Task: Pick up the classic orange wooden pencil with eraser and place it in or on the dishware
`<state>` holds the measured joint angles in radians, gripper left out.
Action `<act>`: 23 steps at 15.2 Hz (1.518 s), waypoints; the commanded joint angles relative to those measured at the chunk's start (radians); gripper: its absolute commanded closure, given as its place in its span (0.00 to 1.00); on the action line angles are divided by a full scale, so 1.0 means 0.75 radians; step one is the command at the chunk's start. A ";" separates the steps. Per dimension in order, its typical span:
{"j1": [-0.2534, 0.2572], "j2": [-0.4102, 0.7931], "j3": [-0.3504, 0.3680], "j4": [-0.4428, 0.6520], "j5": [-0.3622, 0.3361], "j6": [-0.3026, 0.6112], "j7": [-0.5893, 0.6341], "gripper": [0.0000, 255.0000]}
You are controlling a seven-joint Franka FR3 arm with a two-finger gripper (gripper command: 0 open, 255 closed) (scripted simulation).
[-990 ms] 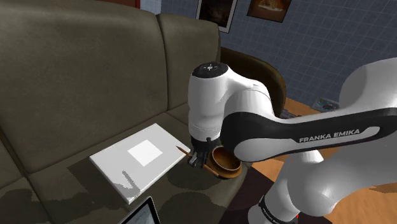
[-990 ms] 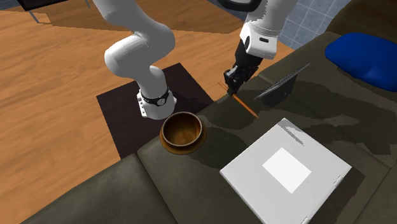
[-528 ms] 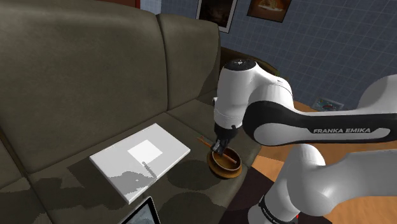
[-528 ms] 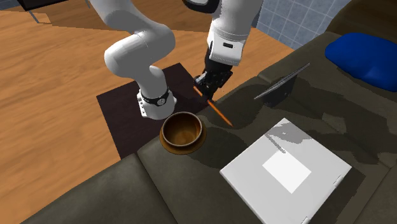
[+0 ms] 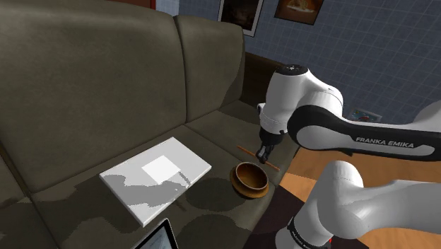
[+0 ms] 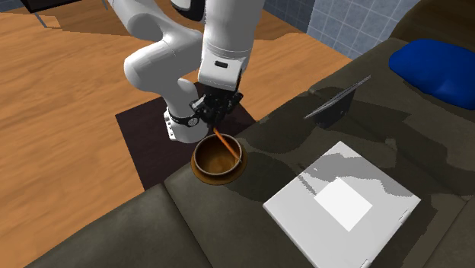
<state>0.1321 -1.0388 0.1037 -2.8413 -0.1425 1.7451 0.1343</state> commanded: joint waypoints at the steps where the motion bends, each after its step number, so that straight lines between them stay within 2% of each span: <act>1: -0.004 -0.016 -0.010 -0.040 -0.010 0.025 -0.007 1.00; 15: -0.004 0.057 0.002 -0.257 -0.015 0.310 0.049 1.00; 23: -0.004 0.057 0.002 -0.257 -0.015 0.310 0.049 1.00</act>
<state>0.1293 -0.9958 0.1053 -3.0337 -0.1538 1.9778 0.1714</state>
